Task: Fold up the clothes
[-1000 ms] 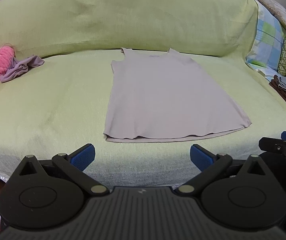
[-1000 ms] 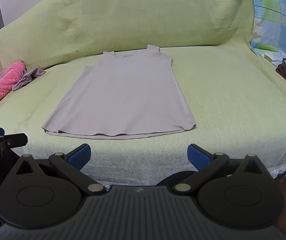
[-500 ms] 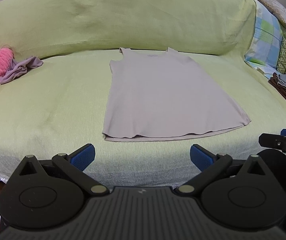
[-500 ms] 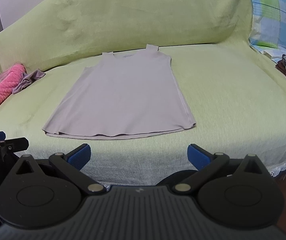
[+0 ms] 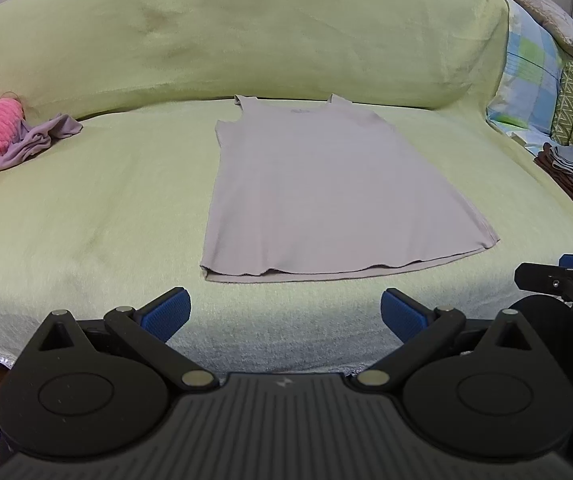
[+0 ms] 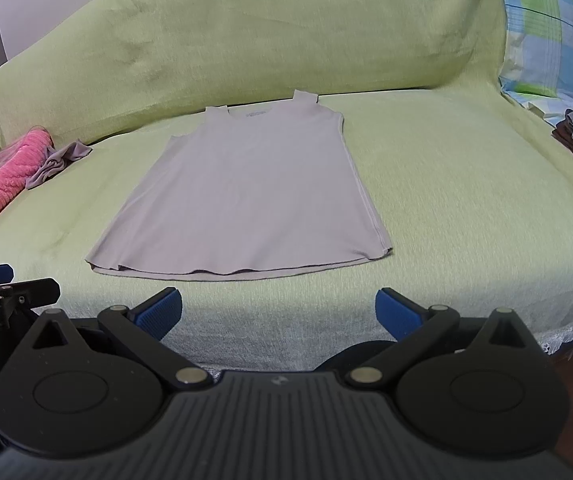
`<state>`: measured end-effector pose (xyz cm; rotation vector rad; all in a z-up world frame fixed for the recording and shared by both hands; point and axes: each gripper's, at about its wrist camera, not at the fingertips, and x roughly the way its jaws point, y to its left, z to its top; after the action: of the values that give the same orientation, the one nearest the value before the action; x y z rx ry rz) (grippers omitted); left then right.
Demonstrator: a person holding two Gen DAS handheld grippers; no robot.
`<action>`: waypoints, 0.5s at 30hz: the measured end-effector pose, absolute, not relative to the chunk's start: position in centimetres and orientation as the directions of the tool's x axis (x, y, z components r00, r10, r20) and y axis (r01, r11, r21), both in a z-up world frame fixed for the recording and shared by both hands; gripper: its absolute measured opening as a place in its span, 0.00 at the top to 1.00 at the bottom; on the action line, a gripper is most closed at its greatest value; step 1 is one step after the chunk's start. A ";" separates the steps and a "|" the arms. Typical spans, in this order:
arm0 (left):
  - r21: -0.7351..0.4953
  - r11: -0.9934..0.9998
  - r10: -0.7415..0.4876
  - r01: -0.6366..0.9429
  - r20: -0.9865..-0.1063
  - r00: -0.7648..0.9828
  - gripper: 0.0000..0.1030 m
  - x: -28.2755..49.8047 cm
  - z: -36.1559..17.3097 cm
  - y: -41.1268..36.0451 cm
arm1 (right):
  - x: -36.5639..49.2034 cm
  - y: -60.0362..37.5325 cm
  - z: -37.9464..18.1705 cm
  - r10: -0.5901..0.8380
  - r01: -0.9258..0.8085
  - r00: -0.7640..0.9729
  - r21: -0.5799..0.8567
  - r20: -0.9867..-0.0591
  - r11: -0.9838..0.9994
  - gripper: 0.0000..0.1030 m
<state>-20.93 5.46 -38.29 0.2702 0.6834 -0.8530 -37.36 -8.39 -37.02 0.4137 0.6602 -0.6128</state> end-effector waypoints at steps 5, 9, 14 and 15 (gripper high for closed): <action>-0.043 0.632 -0.606 0.774 -0.650 0.459 0.01 -21.1 -38.3 5.4 | -37.4 -8.5 -37.0 -0.390 0.642 0.626 0.162 -0.675 0.749 0.01; -0.042 0.631 -0.606 0.775 -0.650 0.459 0.01 -21.1 -38.3 5.4 | -37.4 -8.4 -36.9 -0.391 0.641 0.627 0.160 -0.674 0.750 0.01; -0.042 0.632 -0.605 0.774 -0.651 0.458 0.01 -21.1 -38.3 5.3 | -37.5 -8.4 -36.9 -0.393 0.641 0.628 0.160 -0.671 0.751 0.01; -0.042 0.632 -0.605 0.774 -0.651 0.458 0.01 -21.1 -38.3 5.3 | -37.4 -8.4 -37.0 -0.393 0.641 0.628 0.160 -0.672 0.751 0.01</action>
<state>-21.11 5.33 -38.29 0.2769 0.6810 -0.8623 -37.42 -8.36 -37.01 0.4082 0.6583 -0.6112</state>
